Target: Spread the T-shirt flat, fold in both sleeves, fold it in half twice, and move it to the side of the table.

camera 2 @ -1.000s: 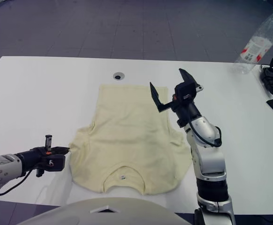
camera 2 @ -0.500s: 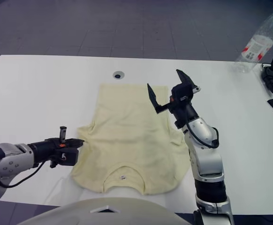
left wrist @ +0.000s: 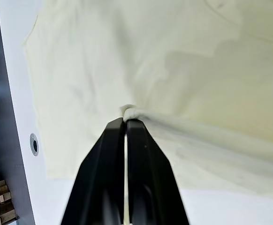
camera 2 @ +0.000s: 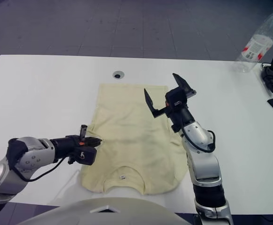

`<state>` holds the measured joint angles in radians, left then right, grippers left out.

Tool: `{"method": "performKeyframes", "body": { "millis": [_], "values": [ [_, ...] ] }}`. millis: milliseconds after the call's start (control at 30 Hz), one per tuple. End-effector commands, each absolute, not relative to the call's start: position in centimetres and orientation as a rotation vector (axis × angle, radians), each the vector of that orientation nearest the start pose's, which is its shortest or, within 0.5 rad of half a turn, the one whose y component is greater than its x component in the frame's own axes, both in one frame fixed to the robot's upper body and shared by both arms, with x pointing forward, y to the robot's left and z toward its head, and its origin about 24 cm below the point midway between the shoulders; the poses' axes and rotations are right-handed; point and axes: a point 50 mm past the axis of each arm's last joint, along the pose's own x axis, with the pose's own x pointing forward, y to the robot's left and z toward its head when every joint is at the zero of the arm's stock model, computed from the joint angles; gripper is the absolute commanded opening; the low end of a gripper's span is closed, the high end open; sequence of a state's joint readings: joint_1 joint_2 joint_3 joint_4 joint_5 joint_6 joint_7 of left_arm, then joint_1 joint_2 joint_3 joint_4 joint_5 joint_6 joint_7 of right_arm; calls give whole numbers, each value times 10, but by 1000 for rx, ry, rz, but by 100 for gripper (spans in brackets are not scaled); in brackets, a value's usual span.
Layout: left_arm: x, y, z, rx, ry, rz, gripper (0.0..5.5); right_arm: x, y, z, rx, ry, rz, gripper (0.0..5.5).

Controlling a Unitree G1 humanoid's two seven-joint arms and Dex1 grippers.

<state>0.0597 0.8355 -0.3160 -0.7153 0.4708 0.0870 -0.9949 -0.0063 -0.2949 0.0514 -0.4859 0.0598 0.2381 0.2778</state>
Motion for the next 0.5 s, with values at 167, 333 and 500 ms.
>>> {"method": "performKeyframes", "body": {
  "millis": [167, 333, 500],
  "values": [
    [184, 128, 102, 1417, 41, -1278, 3, 235, -150, 132, -271, -209, 393, 540],
    [186, 121, 99, 1396, 27, -1289, 3, 235, -150, 131, -274, -208, 396, 540],
    [189, 118, 96, 1378, 30, -1287, 3, 233, -150, 132, -278, -210, 388, 540]
  ]
}}
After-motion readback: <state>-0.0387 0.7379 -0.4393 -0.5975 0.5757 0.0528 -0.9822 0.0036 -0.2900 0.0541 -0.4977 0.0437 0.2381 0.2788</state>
